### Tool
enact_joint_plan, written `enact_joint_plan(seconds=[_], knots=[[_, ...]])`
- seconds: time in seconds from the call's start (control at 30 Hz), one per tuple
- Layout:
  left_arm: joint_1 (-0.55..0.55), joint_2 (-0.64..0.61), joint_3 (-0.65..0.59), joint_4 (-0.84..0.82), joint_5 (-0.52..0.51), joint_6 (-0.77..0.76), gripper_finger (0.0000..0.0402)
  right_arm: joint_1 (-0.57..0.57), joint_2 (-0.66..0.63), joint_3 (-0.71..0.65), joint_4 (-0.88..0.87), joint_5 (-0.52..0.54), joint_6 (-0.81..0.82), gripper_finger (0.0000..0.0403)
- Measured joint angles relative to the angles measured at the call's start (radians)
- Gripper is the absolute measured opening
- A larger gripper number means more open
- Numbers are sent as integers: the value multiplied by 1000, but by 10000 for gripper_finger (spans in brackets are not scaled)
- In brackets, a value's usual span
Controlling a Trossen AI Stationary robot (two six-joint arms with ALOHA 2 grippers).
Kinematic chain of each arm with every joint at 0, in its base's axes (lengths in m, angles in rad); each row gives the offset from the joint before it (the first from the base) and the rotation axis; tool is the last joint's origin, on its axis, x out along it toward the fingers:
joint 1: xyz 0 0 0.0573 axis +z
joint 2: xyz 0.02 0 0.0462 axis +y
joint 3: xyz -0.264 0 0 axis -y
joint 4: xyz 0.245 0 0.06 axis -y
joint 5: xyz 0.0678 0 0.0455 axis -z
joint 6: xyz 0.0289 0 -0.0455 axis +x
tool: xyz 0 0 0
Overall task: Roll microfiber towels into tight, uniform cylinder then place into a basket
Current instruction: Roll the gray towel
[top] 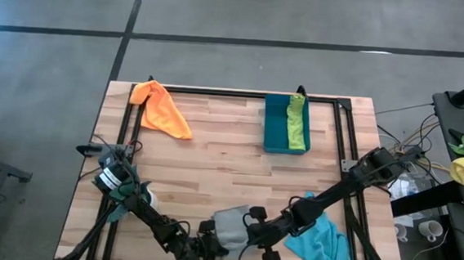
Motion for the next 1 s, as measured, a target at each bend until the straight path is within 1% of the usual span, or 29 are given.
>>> enact_joint_plan(seconds=[0.13, 0.37, 0.57, 0.67, 0.77, 0.87, 0.93, 1.0], knots=[[0, 0, 0, 0, 2, -2, 0, 8, 2, -31, -5, -24, 12, 8], [0, -10, -1, -7, 8, 3, 0, 11, 2, -115, -1, -24, 35, 8], [-2, -27, -1, -26, 25, 38, 0, 11, 4, -135, 4, -24, 25, 8], [-1, -27, -1, -21, 24, 39, 0, 11, 1, -117, -22, -25, 16, 9], [-1, -27, 1, -21, 23, 39, 0, 11, -24, -63, -135, -28, 1, 8], [0, -28, 2, -19, 20, 39, 0, 12, -40, 8, -238, -27, -73, 8], [0, -28, 2, -18, 17, 39, 0, 12, -36, 41, -209, -25, -107, 8], [0, -28, 2, -17, 16, 39, 0, 12, -19, 58, -132, -25, -110, 8]])
